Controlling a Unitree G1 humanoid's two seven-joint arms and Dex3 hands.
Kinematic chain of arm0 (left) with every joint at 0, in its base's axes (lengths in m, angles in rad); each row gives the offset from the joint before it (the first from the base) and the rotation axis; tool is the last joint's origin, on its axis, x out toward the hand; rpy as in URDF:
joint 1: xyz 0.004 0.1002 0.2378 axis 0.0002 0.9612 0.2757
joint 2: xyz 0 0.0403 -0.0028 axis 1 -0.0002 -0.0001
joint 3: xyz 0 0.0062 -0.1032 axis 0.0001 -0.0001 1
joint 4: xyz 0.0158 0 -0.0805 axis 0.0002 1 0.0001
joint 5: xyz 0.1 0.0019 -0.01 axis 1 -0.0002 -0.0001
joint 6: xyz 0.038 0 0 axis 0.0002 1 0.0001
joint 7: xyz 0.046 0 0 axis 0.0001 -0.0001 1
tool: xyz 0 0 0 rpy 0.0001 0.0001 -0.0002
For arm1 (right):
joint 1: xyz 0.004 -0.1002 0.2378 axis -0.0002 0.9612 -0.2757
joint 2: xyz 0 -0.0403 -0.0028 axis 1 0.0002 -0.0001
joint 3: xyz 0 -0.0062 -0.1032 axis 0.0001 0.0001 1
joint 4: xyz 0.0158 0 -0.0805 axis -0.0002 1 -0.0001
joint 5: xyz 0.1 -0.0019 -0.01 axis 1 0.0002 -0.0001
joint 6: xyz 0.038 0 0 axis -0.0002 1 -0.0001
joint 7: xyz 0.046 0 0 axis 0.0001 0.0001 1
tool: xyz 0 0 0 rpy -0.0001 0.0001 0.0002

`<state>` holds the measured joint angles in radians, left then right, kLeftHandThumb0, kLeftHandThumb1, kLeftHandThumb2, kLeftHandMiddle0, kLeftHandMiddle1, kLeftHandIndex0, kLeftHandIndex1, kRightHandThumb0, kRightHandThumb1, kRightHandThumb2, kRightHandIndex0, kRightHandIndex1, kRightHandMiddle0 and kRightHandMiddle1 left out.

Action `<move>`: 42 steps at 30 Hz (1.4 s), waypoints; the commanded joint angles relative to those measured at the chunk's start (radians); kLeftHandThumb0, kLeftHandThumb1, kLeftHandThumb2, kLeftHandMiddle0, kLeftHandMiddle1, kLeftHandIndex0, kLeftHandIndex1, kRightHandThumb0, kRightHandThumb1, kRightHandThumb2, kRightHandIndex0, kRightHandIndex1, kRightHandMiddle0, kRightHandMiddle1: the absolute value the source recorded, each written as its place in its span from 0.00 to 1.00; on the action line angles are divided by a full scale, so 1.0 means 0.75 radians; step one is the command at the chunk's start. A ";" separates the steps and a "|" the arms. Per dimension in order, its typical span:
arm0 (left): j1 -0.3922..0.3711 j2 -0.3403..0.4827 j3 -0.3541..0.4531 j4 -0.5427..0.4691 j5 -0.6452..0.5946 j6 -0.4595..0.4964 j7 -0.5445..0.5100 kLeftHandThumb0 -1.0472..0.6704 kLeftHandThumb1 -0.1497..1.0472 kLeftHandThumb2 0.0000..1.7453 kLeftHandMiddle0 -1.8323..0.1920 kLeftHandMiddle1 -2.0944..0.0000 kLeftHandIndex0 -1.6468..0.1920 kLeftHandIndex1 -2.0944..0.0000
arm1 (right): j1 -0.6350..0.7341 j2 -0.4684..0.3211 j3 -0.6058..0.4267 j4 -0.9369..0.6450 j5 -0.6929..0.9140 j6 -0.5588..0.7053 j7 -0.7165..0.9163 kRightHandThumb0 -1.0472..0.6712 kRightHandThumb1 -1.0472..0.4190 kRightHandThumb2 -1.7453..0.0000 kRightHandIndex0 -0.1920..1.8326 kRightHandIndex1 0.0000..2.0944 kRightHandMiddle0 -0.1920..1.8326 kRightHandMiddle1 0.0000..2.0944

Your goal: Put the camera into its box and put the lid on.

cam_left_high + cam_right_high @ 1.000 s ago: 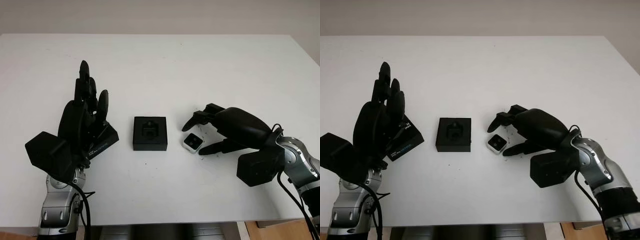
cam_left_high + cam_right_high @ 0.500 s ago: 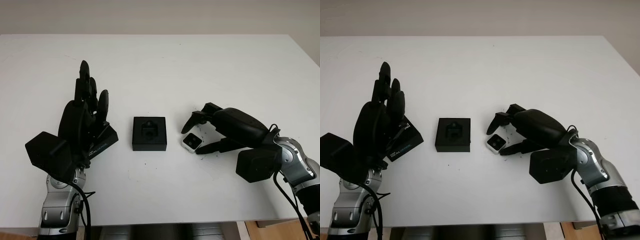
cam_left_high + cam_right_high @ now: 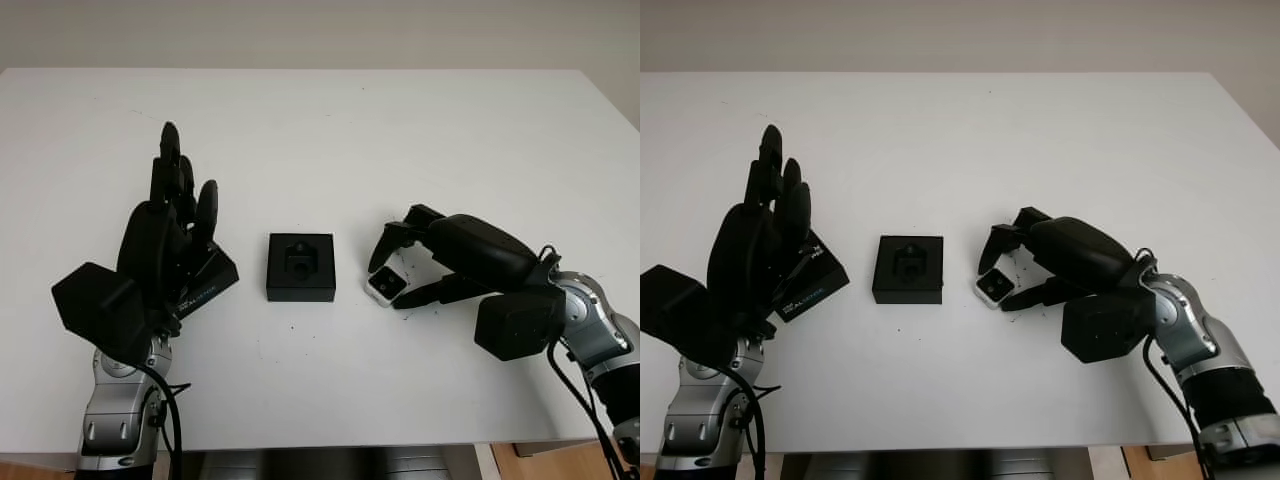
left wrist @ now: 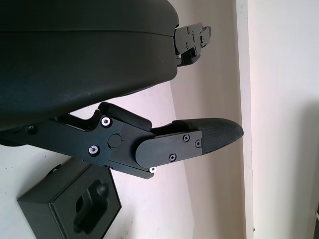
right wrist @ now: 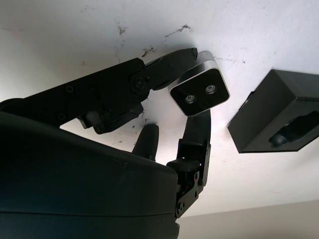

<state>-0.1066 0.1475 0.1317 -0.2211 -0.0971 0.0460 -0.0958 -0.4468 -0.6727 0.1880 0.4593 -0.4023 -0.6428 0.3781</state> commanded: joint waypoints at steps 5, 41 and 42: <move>0.011 -0.001 -0.007 -0.029 0.005 0.007 0.002 0.21 1.00 0.34 1.00 0.99 1.00 0.98 | 0.050 0.057 -0.025 0.005 0.137 0.150 0.068 0.38 0.03 0.97 0.09 0.64 0.26 0.70; 0.029 0.007 -0.006 -0.043 0.009 0.022 -0.002 0.21 1.00 0.33 1.00 1.00 1.00 0.99 | 0.136 0.391 -0.248 -0.294 0.612 0.623 0.067 0.33 0.00 0.97 0.22 0.06 0.24 0.77; 0.028 0.009 -0.007 -0.043 0.013 0.021 -0.001 0.21 1.00 0.33 1.00 1.00 1.00 0.99 | 0.140 0.410 -0.250 -0.303 0.616 0.618 0.051 0.33 0.00 0.97 0.22 0.06 0.23 0.77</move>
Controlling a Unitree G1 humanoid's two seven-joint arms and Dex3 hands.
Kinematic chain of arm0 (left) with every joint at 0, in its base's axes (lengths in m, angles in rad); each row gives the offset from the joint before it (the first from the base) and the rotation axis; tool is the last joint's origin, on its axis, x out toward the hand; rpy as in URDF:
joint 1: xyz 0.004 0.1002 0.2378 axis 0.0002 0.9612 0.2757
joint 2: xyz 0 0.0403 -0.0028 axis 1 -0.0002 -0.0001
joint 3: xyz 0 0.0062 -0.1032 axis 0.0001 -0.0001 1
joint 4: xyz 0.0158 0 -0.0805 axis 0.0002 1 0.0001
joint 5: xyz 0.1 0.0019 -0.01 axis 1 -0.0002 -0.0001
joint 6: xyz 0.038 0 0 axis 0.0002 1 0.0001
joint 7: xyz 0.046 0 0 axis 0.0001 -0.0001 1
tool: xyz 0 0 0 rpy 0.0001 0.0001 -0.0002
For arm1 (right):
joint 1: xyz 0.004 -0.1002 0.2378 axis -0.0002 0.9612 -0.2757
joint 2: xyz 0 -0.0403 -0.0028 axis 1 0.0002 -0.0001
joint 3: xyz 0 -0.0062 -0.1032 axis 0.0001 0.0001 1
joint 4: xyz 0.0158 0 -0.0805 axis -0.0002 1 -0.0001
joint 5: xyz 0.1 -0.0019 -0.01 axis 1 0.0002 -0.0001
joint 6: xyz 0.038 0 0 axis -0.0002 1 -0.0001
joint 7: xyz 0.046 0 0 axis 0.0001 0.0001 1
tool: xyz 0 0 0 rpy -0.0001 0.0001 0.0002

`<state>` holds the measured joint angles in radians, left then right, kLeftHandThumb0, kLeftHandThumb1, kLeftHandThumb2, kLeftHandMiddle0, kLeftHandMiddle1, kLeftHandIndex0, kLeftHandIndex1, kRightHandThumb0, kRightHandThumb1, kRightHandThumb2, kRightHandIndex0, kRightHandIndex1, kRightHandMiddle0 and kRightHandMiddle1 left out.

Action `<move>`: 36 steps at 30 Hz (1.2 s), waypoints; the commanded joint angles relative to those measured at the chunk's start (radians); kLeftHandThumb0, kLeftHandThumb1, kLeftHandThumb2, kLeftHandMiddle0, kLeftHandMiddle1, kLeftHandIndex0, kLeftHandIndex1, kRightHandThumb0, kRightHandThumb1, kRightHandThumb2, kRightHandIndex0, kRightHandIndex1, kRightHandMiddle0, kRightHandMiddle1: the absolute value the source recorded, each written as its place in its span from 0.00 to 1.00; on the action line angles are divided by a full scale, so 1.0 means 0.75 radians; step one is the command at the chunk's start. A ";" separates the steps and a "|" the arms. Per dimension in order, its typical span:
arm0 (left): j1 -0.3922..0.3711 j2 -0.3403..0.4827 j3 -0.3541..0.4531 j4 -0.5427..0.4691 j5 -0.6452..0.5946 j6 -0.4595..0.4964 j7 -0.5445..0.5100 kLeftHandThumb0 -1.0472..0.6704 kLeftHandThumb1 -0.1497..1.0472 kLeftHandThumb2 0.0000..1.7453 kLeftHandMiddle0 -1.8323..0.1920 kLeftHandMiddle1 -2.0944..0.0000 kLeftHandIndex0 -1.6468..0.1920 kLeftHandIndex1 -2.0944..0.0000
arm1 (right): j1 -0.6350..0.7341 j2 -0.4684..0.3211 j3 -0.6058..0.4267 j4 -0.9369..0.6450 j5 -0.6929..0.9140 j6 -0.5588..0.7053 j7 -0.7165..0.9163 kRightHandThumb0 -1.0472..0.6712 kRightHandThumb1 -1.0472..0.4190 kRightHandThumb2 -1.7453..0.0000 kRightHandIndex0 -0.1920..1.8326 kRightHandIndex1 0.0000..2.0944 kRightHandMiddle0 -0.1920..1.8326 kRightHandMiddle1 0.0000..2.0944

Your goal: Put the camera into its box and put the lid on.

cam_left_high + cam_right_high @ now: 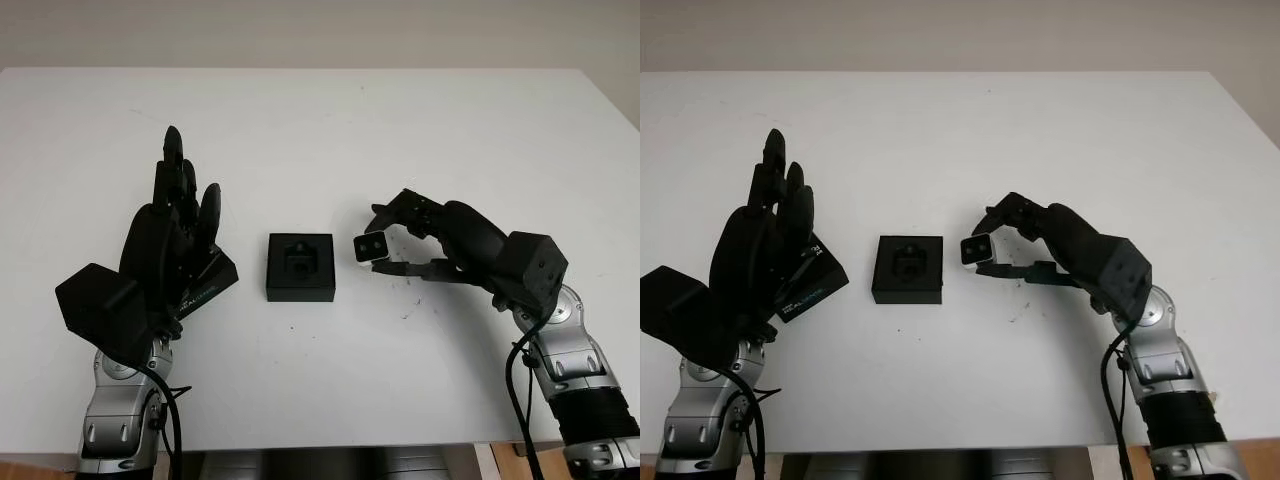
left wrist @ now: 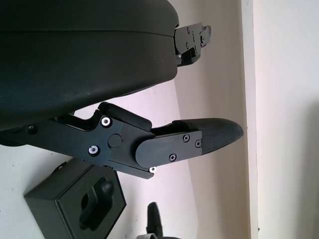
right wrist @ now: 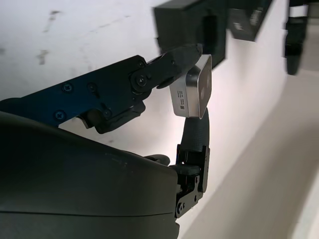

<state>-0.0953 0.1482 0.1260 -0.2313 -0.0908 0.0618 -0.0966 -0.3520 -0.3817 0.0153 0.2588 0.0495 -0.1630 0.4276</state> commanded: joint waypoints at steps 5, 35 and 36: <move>0.009 0.011 0.007 -0.023 -0.009 -0.006 -0.012 0.21 1.00 0.33 1.00 1.00 1.00 0.99 | 0.027 0.125 -0.024 -0.056 0.036 -0.089 -0.089 0.35 0.00 0.97 0.20 0.05 0.23 0.77; 0.003 0.012 0.006 -0.026 -0.001 0.002 -0.011 0.22 1.00 0.34 1.00 1.00 1.00 0.99 | -0.119 0.450 0.085 0.399 -0.063 -0.246 -0.221 0.33 0.03 0.97 0.22 0.05 0.24 0.78; 0.002 0.012 0.006 -0.026 0.000 0.003 -0.011 0.22 1.00 0.34 1.00 1.00 1.00 0.99 | -0.122 0.451 0.084 0.409 -0.064 -0.248 -0.221 0.33 0.03 0.97 0.22 0.05 0.24 0.78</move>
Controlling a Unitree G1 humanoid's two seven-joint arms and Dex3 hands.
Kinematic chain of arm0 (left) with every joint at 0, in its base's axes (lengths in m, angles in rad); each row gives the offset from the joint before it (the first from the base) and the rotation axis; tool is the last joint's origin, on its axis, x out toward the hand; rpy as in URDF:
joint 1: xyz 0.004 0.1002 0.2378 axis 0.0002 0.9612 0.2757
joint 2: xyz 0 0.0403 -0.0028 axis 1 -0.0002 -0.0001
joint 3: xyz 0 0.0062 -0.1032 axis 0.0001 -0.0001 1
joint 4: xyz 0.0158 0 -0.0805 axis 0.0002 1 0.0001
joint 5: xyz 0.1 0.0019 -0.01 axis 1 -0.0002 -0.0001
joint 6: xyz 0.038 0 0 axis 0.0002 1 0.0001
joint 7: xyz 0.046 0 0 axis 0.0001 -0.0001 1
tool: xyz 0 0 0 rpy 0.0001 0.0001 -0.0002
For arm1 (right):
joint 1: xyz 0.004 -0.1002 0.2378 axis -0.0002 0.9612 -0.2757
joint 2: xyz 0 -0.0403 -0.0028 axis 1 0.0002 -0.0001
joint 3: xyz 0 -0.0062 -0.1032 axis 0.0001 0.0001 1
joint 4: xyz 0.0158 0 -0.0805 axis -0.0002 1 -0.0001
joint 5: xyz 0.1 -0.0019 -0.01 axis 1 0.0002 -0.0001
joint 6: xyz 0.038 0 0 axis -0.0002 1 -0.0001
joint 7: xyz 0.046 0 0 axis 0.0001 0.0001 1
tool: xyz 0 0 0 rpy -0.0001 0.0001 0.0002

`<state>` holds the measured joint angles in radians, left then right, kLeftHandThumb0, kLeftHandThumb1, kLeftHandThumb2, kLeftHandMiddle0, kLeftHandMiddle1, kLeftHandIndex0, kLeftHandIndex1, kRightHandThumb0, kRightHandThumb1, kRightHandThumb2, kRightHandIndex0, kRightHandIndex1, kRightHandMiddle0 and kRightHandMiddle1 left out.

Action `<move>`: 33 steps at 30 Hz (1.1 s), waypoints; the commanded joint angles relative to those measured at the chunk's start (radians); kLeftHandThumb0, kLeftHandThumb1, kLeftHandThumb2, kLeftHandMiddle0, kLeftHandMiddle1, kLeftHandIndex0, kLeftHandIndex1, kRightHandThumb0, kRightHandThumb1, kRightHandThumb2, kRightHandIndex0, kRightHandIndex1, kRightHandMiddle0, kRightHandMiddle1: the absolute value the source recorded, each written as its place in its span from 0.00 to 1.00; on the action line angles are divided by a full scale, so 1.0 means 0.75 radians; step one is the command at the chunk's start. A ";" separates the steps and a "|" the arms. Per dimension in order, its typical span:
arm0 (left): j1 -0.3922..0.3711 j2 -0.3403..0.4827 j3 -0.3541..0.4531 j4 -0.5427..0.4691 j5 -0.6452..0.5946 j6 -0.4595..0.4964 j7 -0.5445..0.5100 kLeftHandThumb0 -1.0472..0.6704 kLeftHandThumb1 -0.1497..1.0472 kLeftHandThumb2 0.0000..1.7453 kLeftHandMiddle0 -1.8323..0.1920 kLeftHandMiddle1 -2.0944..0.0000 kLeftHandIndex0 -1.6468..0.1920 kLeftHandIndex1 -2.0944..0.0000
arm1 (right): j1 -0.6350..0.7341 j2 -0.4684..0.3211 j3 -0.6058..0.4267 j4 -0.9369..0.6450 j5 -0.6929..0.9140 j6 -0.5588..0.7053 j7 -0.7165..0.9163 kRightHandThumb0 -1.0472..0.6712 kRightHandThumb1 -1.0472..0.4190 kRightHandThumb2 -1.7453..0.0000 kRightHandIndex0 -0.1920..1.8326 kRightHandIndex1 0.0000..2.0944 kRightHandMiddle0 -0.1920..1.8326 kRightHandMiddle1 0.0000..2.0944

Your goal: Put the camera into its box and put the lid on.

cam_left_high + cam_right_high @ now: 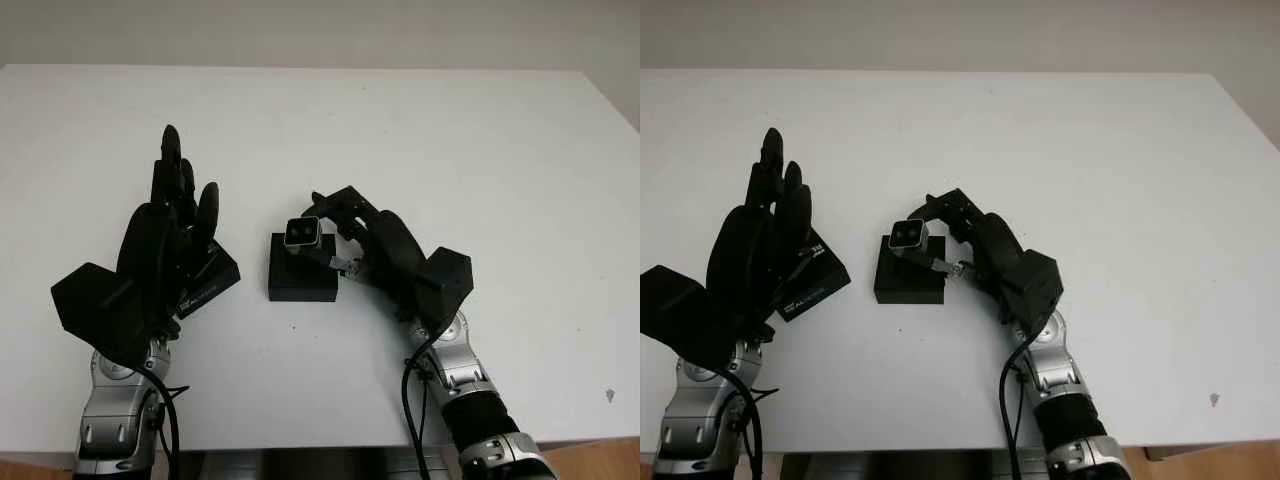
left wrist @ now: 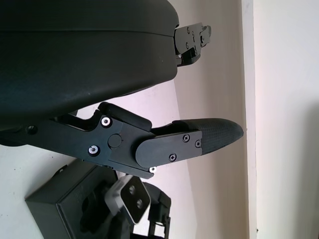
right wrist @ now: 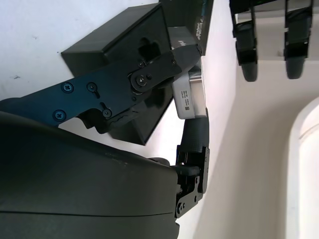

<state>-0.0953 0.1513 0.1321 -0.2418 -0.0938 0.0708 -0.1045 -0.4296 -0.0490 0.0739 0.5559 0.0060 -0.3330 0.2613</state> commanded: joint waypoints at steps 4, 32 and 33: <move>0.008 0.004 -0.003 -0.016 0.007 -0.002 0.004 0.21 1.00 0.33 1.00 0.99 1.00 0.99 | -0.038 0.019 0.007 0.090 -0.013 -0.047 0.003 0.33 0.03 0.97 0.22 0.05 0.24 0.78; 0.007 0.008 0.000 -0.021 0.002 0.010 -0.004 0.21 1.00 0.32 1.00 1.00 1.00 0.99 | 0.023 -0.007 -0.024 0.020 0.036 0.003 0.084 0.35 0.03 0.97 0.22 0.05 0.23 0.77; 0.007 0.008 0.000 -0.021 0.000 0.010 -0.006 0.21 1.00 0.32 1.00 1.00 1.00 0.99 | 0.028 -0.008 -0.024 0.013 0.037 0.010 0.086 0.35 0.03 0.97 0.22 0.05 0.23 0.77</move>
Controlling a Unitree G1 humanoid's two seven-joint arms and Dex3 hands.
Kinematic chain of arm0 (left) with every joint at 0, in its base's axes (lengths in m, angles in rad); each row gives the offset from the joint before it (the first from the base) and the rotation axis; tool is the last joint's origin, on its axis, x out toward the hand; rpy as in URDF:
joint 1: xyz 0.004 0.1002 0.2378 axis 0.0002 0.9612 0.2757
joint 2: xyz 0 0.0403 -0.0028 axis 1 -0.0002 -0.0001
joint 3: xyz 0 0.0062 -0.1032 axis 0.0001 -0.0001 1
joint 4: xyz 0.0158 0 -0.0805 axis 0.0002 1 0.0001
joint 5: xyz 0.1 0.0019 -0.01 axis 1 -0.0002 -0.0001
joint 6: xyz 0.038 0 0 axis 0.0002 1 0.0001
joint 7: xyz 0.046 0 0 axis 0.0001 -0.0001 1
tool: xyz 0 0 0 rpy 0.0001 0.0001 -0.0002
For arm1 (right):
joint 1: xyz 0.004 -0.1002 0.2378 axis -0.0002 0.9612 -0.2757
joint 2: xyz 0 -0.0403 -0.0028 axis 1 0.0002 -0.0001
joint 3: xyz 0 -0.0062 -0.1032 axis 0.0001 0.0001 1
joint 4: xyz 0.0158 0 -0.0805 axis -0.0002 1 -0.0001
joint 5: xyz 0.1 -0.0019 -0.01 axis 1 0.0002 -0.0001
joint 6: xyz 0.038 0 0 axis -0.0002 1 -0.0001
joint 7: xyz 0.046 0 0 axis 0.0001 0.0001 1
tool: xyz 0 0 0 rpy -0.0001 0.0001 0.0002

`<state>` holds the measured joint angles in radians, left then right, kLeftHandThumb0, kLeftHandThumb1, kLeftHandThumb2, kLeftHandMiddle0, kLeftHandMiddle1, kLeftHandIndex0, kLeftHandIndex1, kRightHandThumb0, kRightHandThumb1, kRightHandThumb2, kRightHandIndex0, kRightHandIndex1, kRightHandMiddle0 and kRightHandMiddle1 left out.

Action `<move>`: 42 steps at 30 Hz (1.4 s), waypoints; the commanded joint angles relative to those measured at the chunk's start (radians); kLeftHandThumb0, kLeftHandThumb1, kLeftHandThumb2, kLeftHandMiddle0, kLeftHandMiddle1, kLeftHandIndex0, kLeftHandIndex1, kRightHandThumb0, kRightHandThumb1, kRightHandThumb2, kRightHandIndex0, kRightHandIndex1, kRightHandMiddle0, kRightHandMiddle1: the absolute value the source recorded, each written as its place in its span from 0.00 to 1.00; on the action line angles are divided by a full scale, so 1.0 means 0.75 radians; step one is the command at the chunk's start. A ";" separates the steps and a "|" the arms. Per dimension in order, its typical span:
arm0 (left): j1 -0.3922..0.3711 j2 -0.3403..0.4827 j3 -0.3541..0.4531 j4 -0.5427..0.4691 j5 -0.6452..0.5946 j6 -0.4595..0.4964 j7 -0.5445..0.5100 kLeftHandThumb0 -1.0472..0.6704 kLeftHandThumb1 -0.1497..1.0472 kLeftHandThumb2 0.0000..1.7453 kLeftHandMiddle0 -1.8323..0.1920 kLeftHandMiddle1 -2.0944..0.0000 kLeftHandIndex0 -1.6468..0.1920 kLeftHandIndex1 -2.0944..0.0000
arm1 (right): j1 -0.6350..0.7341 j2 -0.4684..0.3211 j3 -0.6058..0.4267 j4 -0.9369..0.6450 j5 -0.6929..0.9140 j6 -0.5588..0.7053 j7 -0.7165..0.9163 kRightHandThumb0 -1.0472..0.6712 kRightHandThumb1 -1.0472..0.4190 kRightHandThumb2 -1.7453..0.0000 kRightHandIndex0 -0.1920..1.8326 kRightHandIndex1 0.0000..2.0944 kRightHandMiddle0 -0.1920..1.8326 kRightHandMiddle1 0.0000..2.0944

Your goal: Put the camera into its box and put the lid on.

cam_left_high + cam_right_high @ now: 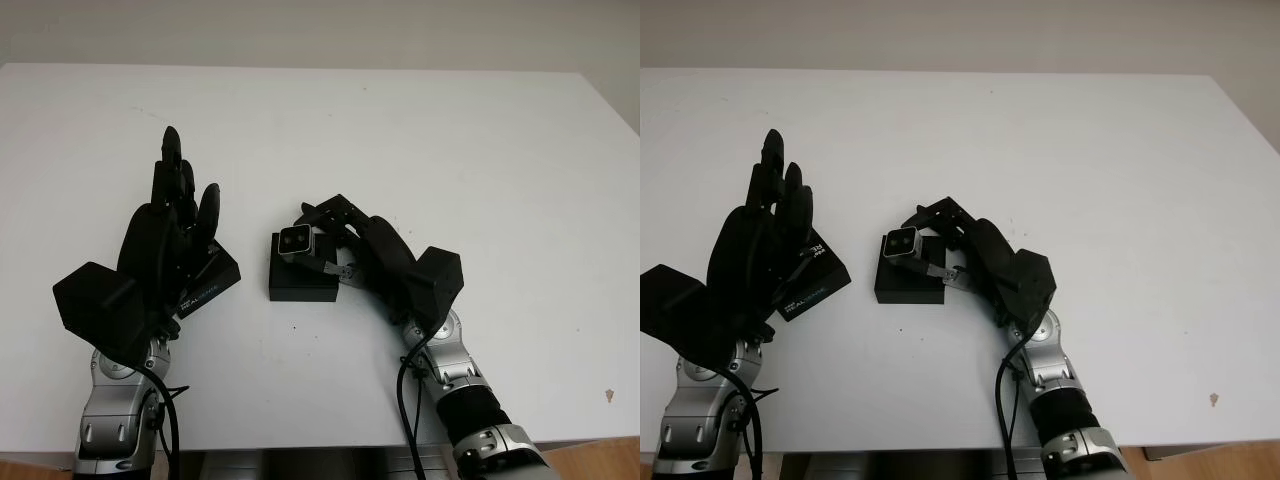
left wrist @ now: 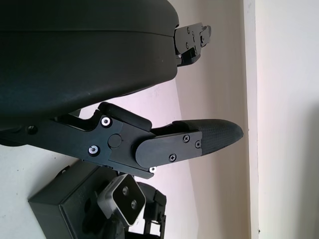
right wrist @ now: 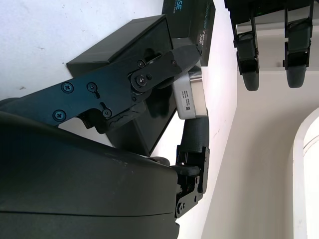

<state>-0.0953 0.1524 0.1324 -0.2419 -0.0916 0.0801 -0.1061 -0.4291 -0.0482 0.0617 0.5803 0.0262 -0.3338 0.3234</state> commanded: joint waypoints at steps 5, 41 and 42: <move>0.005 0.008 -0.002 -0.019 0.002 -0.001 -0.002 0.20 1.00 0.32 1.00 1.00 1.00 0.99 | 0.044 -0.015 -0.004 -0.038 0.003 0.024 0.003 0.35 0.03 0.97 0.22 0.04 0.23 0.77; 0.012 0.010 0.000 -0.019 -0.006 -0.013 -0.007 0.20 1.00 0.32 1.00 1.00 1.00 0.99 | 0.028 -0.043 0.044 0.076 -0.127 -0.097 -0.050 0.34 0.02 0.97 0.22 0.04 0.23 0.77; 0.012 0.010 0.000 -0.020 -0.006 -0.011 -0.007 0.20 1.00 0.32 1.00 1.00 1.00 0.99 | 0.030 -0.041 0.045 0.073 -0.125 -0.094 -0.049 0.34 0.02 0.97 0.22 0.04 0.23 0.77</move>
<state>-0.0950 0.1562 0.1324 -0.2419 -0.0942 0.0796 -0.1084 -0.4318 -0.0721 0.0904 0.6131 -0.0638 -0.4077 0.2860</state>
